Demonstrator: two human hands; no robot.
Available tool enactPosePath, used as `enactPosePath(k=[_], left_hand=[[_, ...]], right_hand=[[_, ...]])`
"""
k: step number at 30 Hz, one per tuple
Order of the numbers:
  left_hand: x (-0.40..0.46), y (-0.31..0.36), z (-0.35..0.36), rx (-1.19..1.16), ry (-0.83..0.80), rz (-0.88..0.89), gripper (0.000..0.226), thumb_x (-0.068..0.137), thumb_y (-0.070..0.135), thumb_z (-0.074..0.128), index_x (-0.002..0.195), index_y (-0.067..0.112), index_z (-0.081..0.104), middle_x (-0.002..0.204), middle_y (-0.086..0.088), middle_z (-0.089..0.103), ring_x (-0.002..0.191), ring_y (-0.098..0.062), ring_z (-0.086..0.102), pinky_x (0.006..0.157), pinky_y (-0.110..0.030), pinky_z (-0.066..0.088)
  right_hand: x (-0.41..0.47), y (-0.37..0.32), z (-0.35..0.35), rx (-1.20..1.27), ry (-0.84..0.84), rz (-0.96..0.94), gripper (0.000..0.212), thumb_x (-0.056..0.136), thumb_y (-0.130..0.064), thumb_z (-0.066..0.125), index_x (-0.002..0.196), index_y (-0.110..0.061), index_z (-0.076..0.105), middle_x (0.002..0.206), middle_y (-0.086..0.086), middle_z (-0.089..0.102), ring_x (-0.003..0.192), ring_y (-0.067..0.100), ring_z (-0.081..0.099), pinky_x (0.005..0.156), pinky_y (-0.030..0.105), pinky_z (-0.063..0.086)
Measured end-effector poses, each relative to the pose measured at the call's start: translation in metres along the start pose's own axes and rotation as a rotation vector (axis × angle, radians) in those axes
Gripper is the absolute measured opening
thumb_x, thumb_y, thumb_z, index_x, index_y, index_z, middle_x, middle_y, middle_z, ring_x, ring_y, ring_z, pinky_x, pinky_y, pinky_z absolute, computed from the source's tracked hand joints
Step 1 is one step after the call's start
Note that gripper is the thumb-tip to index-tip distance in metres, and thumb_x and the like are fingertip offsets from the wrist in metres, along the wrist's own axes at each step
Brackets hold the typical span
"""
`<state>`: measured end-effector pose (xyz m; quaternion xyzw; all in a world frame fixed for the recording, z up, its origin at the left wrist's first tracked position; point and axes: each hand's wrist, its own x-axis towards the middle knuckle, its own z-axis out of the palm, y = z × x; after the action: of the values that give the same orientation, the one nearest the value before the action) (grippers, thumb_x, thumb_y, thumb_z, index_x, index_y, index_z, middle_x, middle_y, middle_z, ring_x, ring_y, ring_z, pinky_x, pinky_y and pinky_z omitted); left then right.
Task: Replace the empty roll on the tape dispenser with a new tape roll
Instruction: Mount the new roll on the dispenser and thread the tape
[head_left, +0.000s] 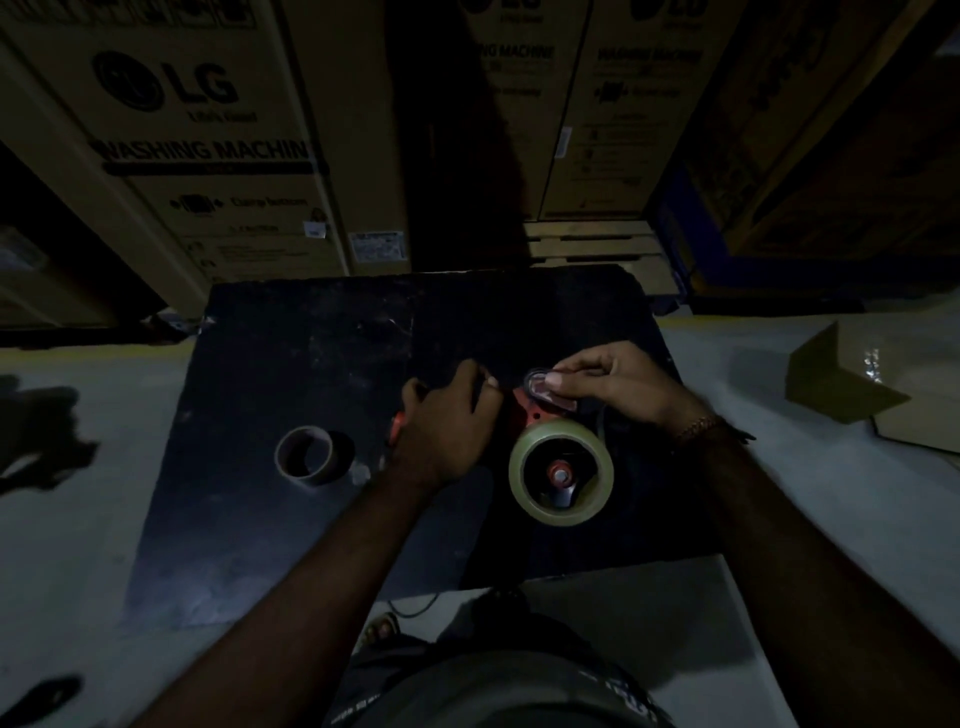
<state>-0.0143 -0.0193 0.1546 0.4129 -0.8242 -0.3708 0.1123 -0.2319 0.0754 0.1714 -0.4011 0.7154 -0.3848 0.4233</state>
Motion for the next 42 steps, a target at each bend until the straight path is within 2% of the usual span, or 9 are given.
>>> enactPosePath(k=[4,10,13,16,27,31,34,37,42], left_hand=[[-0.003,-0.004,0.007,0.028,-0.03,0.037,0.04,0.105,0.043,0.024,0.141,0.04,0.041,0.091,0.002,0.078,0.101,-0.009,0.062,0.117,-0.044,0.015],[-0.017,-0.006,0.003,0.033,-0.031,0.152,0.036,0.105,0.057,0.037,0.128,0.034,0.053,0.099,0.003,0.076,0.095,-0.011,0.066,0.105,-0.037,0.041],[-0.021,-0.012,-0.005,-0.074,-0.238,0.177,0.07,0.087,0.062,0.069,0.145,0.032,0.044,0.111,0.008,0.074,0.101,-0.009,0.071,0.09,-0.03,0.057],[-0.018,-0.015,-0.007,0.047,-0.344,0.222,0.104,0.073,0.035,0.092,0.158,0.024,0.033,0.125,0.008,0.071,0.115,-0.006,0.064,0.089,-0.011,0.044],[-0.025,-0.008,-0.011,0.018,-0.228,0.254,0.078,0.079,0.018,0.085,0.146,0.019,0.046,0.106,0.005,0.078,0.1,-0.008,0.071,0.079,-0.012,0.049],[-0.028,-0.008,-0.018,-0.042,-0.157,0.256,0.072,0.077,0.016,0.085,0.141,0.022,0.05,0.098,0.013,0.074,0.091,0.0,0.069,0.083,-0.02,0.055],[-0.028,-0.007,-0.022,-0.072,-0.137,0.243,0.08,0.077,0.015,0.086,0.147,0.023,0.048,0.099,0.012,0.074,0.095,-0.003,0.071,0.088,-0.021,0.056],[-0.027,-0.01,-0.025,-0.082,-0.132,0.228,0.086,0.078,0.018,0.087,0.151,0.026,0.043,0.105,0.01,0.076,0.1,-0.002,0.071,0.092,-0.021,0.056],[-0.028,-0.013,-0.023,-0.114,-0.12,0.201,0.081,0.079,0.013,0.086,0.148,0.025,0.046,0.108,0.016,0.073,0.099,-0.001,0.07,0.082,-0.006,0.05]], right_hand=[[-0.003,0.004,-0.002,0.047,-0.014,0.012,0.025,0.089,-0.019,0.08,0.106,-0.002,0.081,0.104,0.01,0.083,0.1,0.017,0.078,0.09,0.026,0.055],[-0.004,0.008,-0.008,0.085,-0.007,0.027,0.031,0.086,-0.027,0.081,0.107,-0.004,0.082,0.104,0.007,0.083,0.106,0.023,0.077,0.098,0.033,0.056],[-0.005,0.011,-0.011,0.099,0.007,0.025,0.05,0.069,-0.041,0.084,0.104,-0.005,0.083,0.102,0.007,0.083,0.105,0.023,0.077,0.098,0.035,0.056],[-0.006,0.016,-0.013,0.095,0.004,0.028,0.058,0.064,-0.045,0.084,0.107,-0.005,0.083,0.106,0.007,0.083,0.11,0.025,0.076,0.105,0.039,0.055],[-0.013,0.003,-0.007,0.041,0.029,0.018,0.03,0.089,-0.035,0.078,0.106,-0.01,0.083,0.105,0.003,0.083,0.105,0.016,0.078,0.093,0.026,0.056],[-0.01,-0.008,-0.004,-0.061,0.097,-0.011,0.043,0.087,-0.054,0.075,0.1,-0.013,0.083,0.098,-0.003,0.082,0.099,0.015,0.077,0.093,0.03,0.057],[-0.013,-0.016,-0.009,-0.155,0.251,0.025,0.07,0.091,-0.077,0.052,0.097,-0.013,0.079,0.093,-0.006,0.077,0.091,0.013,0.07,0.089,0.035,0.051],[-0.018,-0.015,-0.018,-0.243,0.369,0.11,0.077,0.091,-0.081,0.043,0.093,-0.011,0.077,0.09,0.006,0.079,0.088,0.023,0.073,0.091,0.044,0.056],[-0.033,-0.018,-0.01,-0.187,0.304,0.259,0.067,0.095,-0.071,0.052,0.09,-0.009,0.077,0.079,0.007,0.08,0.067,0.018,0.073,0.066,0.035,0.058]])
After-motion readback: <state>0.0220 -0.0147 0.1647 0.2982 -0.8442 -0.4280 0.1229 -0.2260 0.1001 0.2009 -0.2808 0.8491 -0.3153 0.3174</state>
